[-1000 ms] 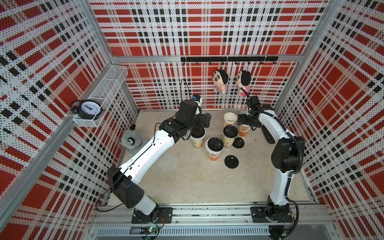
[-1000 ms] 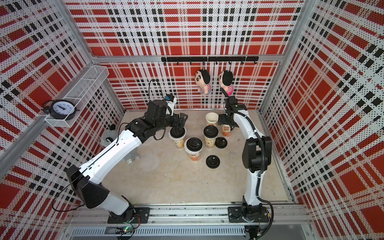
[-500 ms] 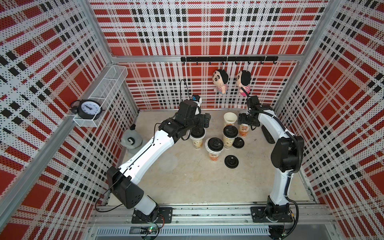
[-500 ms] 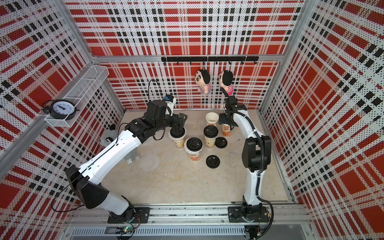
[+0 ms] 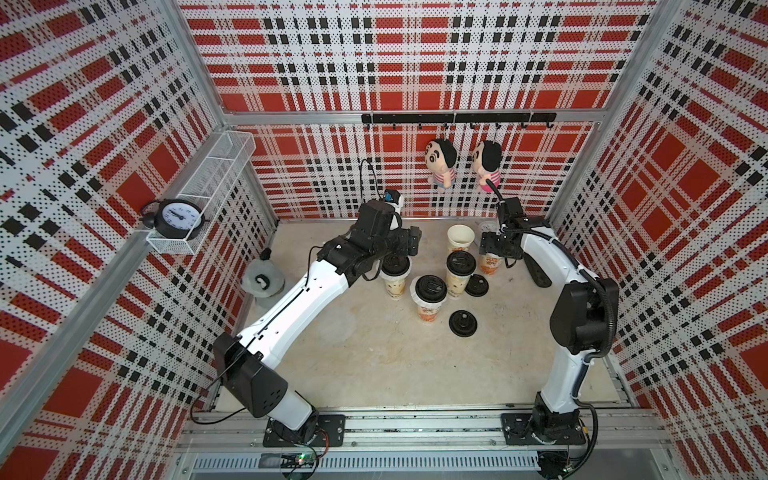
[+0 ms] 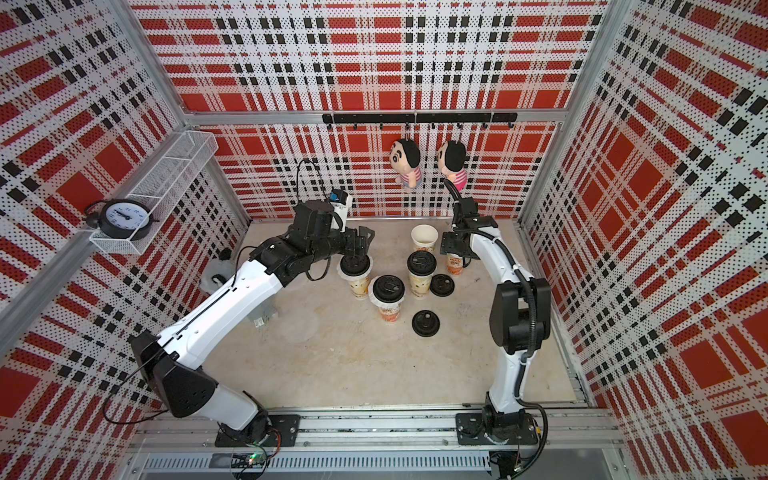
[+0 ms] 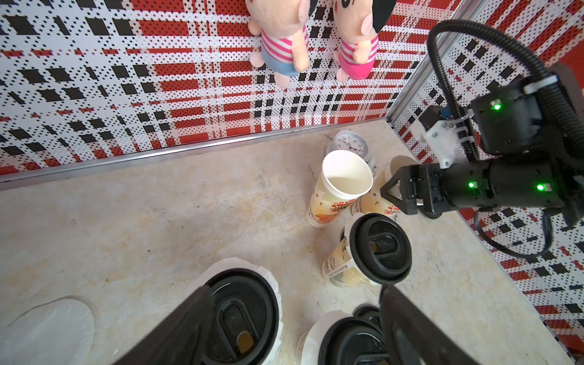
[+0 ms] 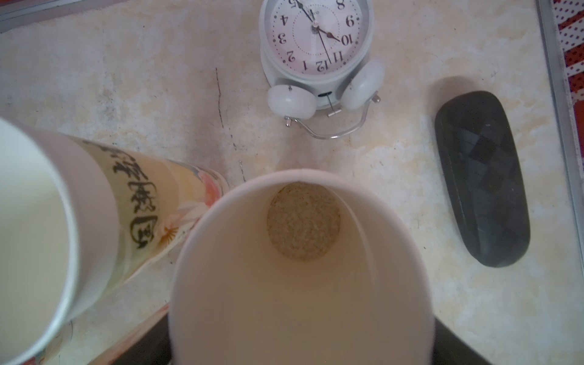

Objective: Put the leak-proof paper on the milk tea cups
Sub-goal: Pick up the cup at the center of the board.

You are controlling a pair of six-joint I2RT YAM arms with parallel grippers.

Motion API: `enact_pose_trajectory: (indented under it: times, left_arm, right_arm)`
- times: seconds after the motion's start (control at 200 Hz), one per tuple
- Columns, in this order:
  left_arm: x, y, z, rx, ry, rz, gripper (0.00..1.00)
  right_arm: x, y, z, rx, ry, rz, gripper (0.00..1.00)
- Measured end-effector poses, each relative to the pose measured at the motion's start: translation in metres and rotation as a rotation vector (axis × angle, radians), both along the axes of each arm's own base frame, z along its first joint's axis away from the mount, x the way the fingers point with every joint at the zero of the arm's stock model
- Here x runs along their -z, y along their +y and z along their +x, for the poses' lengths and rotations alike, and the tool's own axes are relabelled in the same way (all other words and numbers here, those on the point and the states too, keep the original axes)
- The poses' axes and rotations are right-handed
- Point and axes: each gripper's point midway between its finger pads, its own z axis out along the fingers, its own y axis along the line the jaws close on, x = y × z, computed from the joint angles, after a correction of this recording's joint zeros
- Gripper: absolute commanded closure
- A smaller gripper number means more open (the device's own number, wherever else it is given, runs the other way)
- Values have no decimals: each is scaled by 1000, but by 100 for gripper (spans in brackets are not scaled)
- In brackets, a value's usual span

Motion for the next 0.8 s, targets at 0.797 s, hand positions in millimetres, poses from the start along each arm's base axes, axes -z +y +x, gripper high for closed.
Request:
enact_pose_trajectory:
  times: [0.797]
  left_arm:
    - [13, 0, -2, 7, 26, 14, 15]
  right_arm:
    - [-31, -14, -83, 33, -86, 28, 20]
